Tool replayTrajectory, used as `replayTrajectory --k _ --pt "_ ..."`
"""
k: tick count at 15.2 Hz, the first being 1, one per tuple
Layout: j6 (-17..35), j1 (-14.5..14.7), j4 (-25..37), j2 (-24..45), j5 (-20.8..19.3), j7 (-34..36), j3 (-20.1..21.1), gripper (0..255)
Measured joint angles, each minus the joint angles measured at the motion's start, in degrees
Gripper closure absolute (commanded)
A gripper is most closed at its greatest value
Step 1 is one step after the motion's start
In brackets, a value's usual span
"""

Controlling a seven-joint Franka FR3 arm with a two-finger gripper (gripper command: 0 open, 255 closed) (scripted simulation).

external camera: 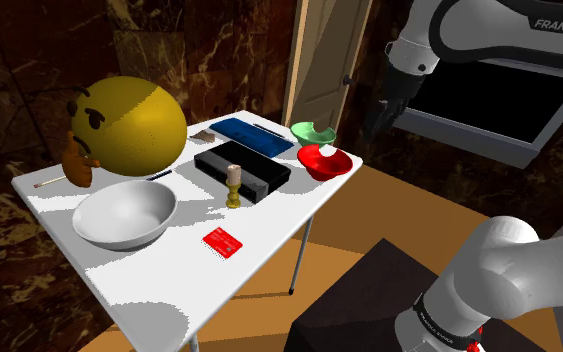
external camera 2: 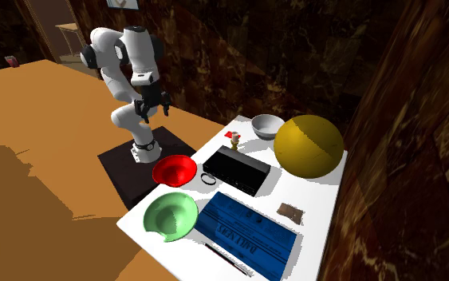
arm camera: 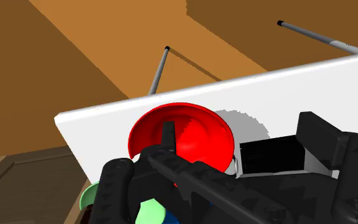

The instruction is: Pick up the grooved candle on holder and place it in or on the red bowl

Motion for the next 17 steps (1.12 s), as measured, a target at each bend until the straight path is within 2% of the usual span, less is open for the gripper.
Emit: replayTrajectory --k 6,17 --pt "2.52 1.19 1.59 5.56 2.51 5.09 4.00 0" --pt "9.04 3.36 10.99 24.93 6.05 18.69 13.90 0"
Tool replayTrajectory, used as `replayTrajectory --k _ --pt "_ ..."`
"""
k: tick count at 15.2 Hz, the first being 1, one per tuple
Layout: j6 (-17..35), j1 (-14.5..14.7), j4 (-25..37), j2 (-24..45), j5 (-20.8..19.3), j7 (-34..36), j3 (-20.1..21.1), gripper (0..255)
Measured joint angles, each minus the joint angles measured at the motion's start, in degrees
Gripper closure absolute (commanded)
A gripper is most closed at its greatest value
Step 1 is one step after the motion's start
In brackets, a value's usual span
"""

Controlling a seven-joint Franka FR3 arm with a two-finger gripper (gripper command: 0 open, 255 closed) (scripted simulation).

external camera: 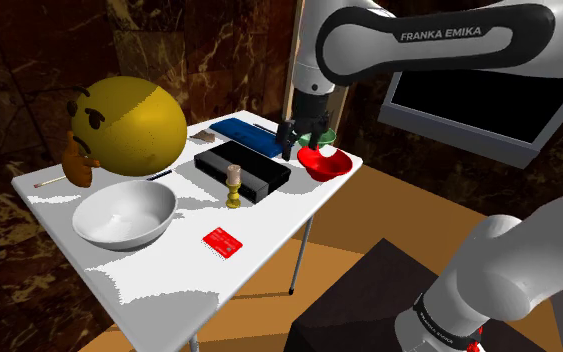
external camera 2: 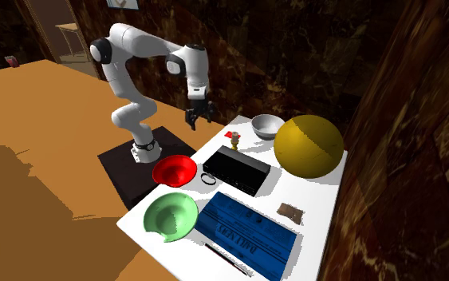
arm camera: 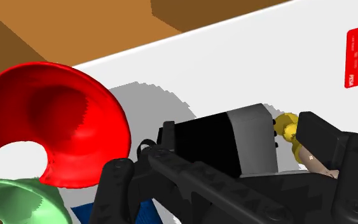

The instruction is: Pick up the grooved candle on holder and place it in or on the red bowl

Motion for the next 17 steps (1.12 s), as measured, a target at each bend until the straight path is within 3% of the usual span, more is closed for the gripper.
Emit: replayTrajectory --k 12,17 --pt "1.18 3.20 19.93 25.07 -3.62 14.78 7.49 0" --pt "3.81 3.35 18.40 26.36 -3.98 15.37 7.55 0"
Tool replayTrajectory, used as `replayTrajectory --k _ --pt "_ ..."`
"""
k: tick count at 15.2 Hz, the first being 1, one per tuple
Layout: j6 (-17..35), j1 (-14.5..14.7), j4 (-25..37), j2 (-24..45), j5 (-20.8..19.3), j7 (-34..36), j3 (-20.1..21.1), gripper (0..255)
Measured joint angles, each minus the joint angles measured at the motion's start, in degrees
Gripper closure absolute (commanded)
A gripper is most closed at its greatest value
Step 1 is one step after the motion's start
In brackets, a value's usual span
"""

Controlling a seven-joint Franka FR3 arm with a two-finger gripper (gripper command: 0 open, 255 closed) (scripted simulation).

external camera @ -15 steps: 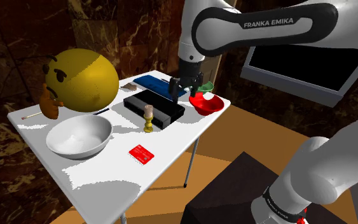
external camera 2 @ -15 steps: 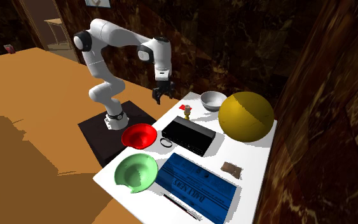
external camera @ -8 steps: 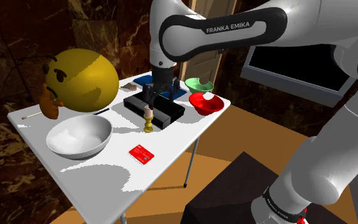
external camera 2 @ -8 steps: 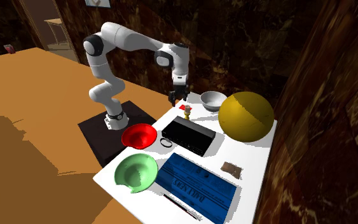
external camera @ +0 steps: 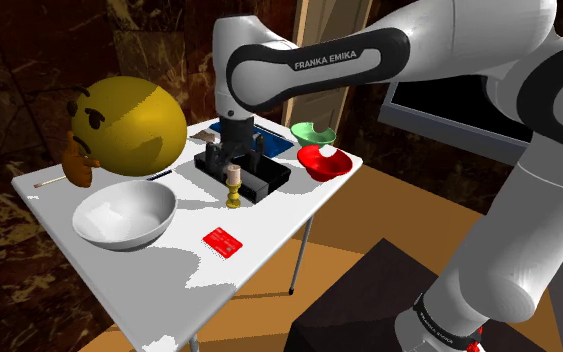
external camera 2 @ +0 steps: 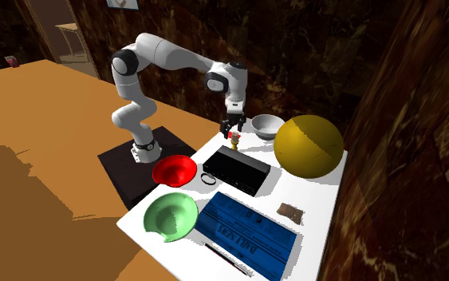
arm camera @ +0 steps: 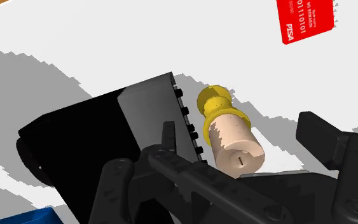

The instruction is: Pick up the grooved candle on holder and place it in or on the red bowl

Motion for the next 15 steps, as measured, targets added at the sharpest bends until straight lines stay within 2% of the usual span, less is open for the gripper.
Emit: replayTrajectory --k 3,9,10,15 --pt "2.24 0.01 -1.81 0.48 -0.20 0.15 -0.02 0" --pt "2.76 0.06 -2.16 0.62 -0.27 0.27 0.00 0" --pt "2.76 0.06 -2.16 0.62 -0.27 0.27 0.00 255" --pt "2.76 0.05 -2.14 0.59 -0.27 0.27 0.00 255"
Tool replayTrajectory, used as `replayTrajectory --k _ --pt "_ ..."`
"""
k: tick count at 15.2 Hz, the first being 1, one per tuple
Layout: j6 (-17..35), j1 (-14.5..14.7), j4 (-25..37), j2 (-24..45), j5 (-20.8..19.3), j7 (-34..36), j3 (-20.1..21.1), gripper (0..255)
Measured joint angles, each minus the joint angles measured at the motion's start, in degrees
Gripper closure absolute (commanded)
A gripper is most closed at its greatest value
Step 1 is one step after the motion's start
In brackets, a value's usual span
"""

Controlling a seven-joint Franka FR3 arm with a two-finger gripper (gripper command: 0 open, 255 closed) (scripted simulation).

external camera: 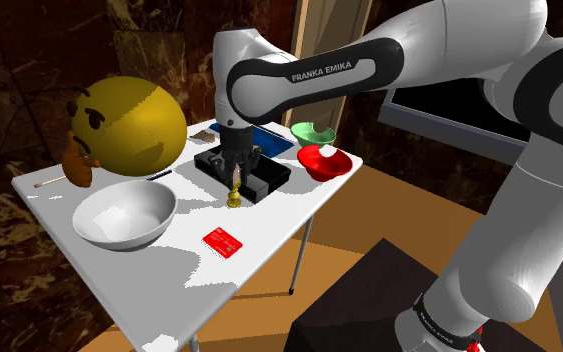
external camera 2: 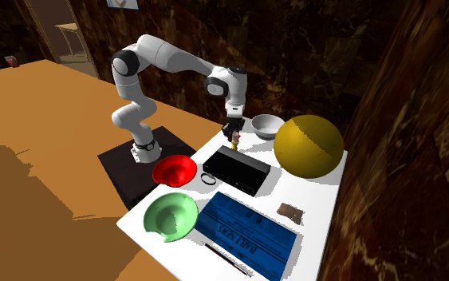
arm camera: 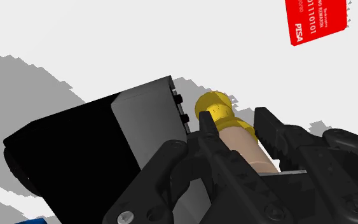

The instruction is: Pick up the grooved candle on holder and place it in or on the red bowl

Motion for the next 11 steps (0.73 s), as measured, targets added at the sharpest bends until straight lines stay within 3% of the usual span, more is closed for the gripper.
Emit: replayTrajectory --k 6,11 --pt "-0.33 0.00 0.25 -0.05 0.03 -0.02 0.01 255" --pt "-3.70 -0.09 3.03 -0.69 0.32 -0.38 -0.02 255"
